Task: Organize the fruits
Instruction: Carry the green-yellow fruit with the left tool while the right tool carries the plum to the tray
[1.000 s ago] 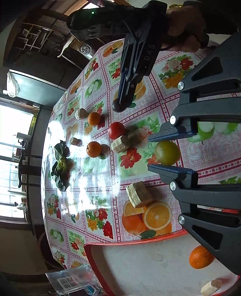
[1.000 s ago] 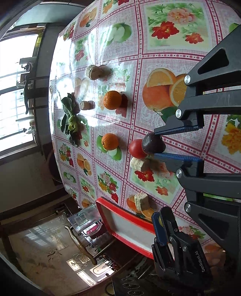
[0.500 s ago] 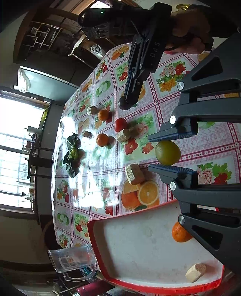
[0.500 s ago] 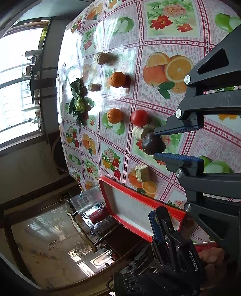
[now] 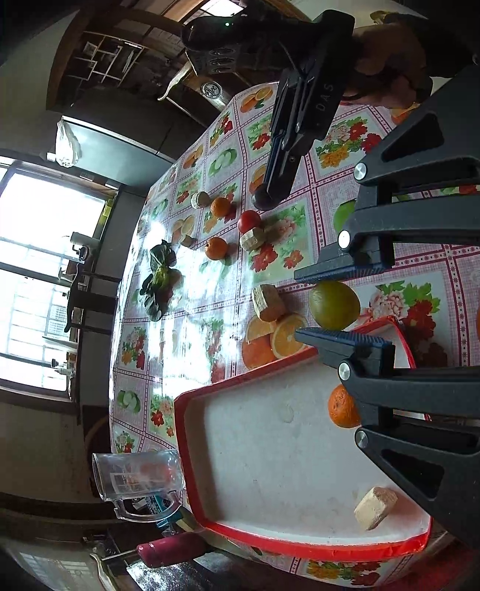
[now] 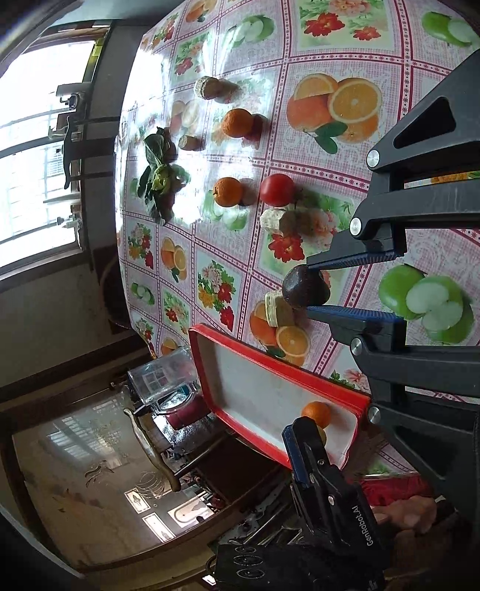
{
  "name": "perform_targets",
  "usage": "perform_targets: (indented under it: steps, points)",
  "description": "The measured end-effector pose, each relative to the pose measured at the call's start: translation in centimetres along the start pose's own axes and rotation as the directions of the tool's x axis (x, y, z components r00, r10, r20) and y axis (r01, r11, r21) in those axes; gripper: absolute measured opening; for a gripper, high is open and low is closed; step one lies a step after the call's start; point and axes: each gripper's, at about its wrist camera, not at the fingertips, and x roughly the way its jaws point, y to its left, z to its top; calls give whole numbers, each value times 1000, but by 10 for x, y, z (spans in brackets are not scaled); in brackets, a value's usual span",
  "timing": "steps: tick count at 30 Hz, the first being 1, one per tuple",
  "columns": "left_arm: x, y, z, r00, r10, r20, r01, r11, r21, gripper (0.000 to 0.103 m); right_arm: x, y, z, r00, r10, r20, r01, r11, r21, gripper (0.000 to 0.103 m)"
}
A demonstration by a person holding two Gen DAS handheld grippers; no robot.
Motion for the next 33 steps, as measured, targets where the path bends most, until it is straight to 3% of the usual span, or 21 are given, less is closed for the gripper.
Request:
perform_targets:
  steps: [12, 33]
  points:
    - [-14, 19, 1, 999, 26, 20, -26, 1000, -17, 22, 0, 16, 9, 999, 35, 11, -35, 999, -16, 20]
    - [-44, 99, -3, 988, 140, 58, -130, 979, -154, 22, 40, 83, 24, 993, 117, -37, -120, 987, -111, 20]
